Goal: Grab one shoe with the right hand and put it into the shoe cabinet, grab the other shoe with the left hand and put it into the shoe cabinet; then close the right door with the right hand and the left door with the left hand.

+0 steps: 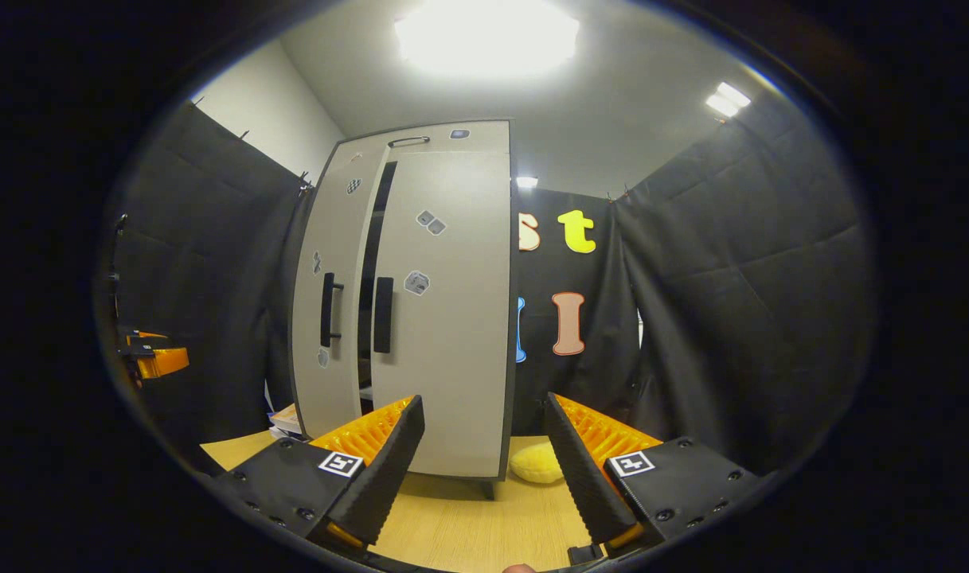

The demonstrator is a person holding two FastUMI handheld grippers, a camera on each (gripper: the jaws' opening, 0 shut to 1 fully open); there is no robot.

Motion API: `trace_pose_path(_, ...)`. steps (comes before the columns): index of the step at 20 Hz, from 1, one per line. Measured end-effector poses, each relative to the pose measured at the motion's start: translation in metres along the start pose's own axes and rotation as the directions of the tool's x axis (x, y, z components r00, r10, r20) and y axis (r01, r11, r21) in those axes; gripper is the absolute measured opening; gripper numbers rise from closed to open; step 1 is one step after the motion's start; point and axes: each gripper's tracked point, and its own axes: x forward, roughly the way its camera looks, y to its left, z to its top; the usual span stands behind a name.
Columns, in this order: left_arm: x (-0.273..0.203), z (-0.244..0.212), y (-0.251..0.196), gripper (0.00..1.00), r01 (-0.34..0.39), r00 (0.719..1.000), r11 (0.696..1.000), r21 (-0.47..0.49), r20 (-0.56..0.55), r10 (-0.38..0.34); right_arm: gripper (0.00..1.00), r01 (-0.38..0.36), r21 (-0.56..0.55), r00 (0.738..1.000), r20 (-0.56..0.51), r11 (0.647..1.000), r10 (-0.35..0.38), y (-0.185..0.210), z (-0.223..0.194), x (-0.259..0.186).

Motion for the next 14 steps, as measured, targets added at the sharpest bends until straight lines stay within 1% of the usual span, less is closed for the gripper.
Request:
trace_pose_path(1,-0.0007,0.0000,0.0006,0.97,0.001,1.000,1.000,0.001,0.002,-0.001,0.96,0.001,0.000,1.000,-0.001,1.000,-0.001,-0.0005,-0.0007,0.0006)
trace_pose_path(3,-0.0017,-0.0001,0.0016,0.97,-0.001,1.000,1.000,0.000,-0.001,0.001,0.96,0.004,0.009,1.000,-0.006,1.000,-0.004,-0.0018,-0.0031,0.0021)
trace_pose_path(4,-0.0021,0.0000,0.0016,0.91,-0.002,1.000,1.000,-0.003,-0.002,0.002,0.96,0.004,0.013,1.000,-0.008,1.000,-0.004,-0.0023,-0.0037,0.0026)
trace_pose_path(9,-0.0032,0.0022,0.0044,0.92,-0.013,1.000,1.000,0.000,0.001,0.013,0.96,0.013,0.015,1.000,-0.006,1.000,-0.013,-0.0054,-0.0014,0.0024)
trace_pose_path(10,-0.0032,0.0031,0.0044,0.97,-0.014,1.000,1.000,-0.001,0.003,0.014,0.96,0.013,0.016,1.000,-0.004,1.000,-0.013,-0.0059,-0.0012,0.0018)
trace_pose_path(13,-0.0052,0.0043,0.0058,0.97,-0.021,1.000,1.000,0.001,0.008,0.021,0.96,0.012,0.009,1.000,-0.002,1.000,-0.012,-0.0048,-0.0010,-0.0004)
trace_pose_path(14,-0.0050,0.0054,0.0065,0.97,-0.023,1.000,1.000,0.005,0.009,0.023,0.94,0.012,0.006,1.000,-0.002,1.000,-0.012,-0.0044,-0.0006,-0.0012)
